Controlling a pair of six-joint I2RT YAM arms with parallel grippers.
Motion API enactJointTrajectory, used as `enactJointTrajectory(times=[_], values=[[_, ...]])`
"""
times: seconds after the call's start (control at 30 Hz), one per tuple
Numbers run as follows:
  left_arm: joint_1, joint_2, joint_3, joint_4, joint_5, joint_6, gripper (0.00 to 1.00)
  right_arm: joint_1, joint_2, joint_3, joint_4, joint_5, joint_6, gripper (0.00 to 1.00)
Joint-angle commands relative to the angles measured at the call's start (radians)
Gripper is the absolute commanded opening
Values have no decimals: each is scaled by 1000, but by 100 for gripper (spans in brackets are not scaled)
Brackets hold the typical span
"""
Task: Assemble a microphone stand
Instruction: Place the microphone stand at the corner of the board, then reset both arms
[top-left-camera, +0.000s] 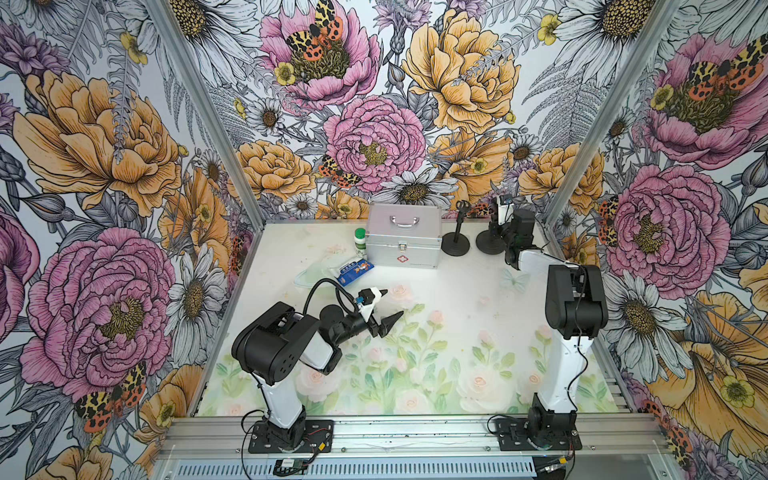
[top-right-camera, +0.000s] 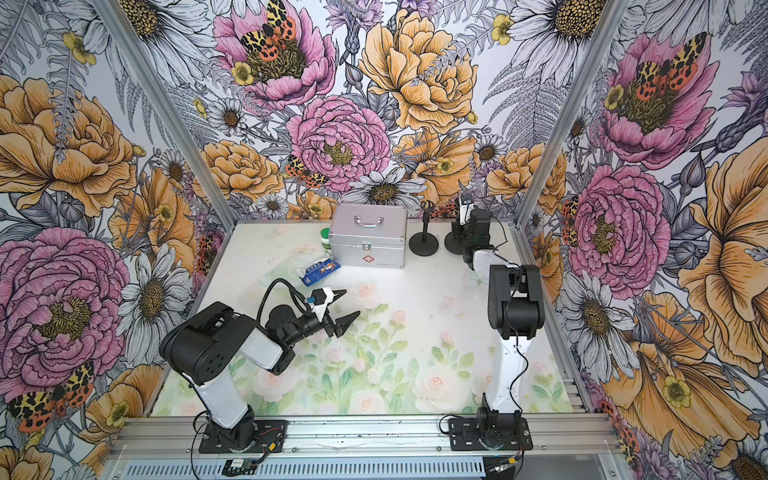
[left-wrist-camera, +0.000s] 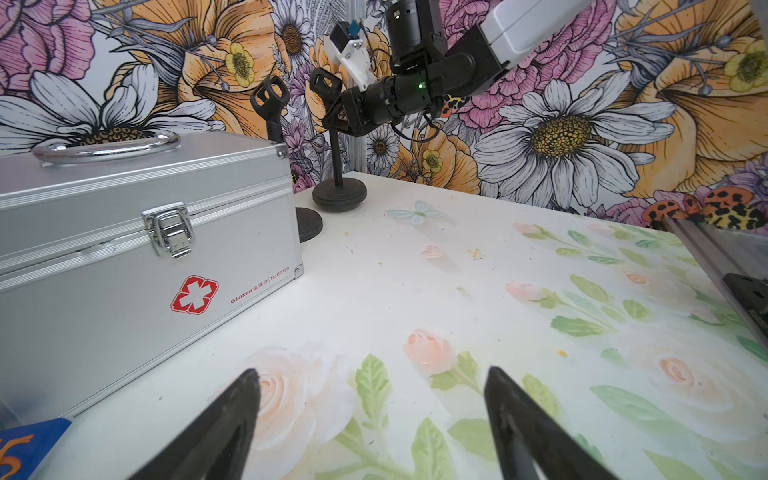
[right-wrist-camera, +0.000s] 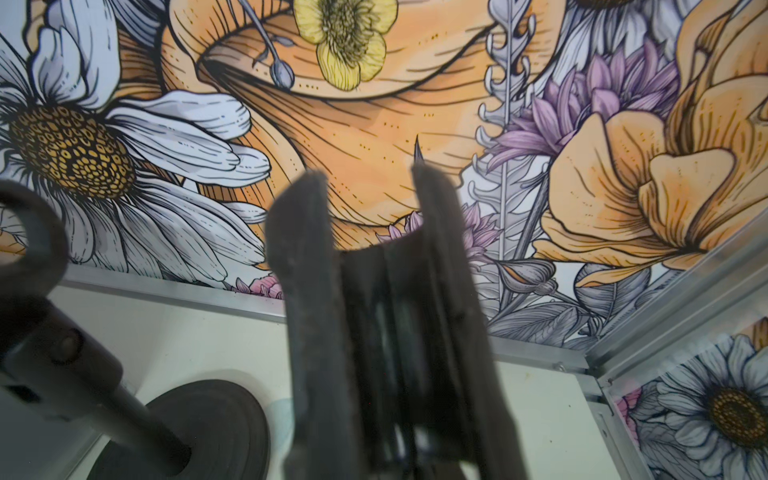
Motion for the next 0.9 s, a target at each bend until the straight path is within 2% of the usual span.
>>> enactJointTrajectory(times=[0.0,0.1,0.17,0.2,0.23,0.4,0.57,0.7,0.8,0.87], values=[[12,-29,-7,10,-7,-11,99,-5,-6,-12,110,-2,16,11],[16,-43,-18,10,-13,-1,99,-9,-29,-64,134,7,40,36],[21,-53,-23,10,-16,2,99,-9,-69,-114,138,20,61,48],[25,-64,-29,10,-23,-5,99,-10,-96,-145,138,21,76,81],[29,-71,-34,9,-32,-10,98,-10,-124,-172,135,17,86,99],[44,-87,-46,10,-83,-25,99,-8,-316,-354,102,-34,170,100],[68,-146,-65,7,-221,-151,99,-5,-538,-572,49,-117,206,100],[80,-229,-68,-42,-325,-158,99,-5,-724,-733,-9,-115,208,100],[106,-313,-29,-233,-370,-163,99,-6,-858,-818,-65,-105,184,100],[131,-421,29,-518,-429,-173,99,-4,-935,-870,-94,-75,179,100]])
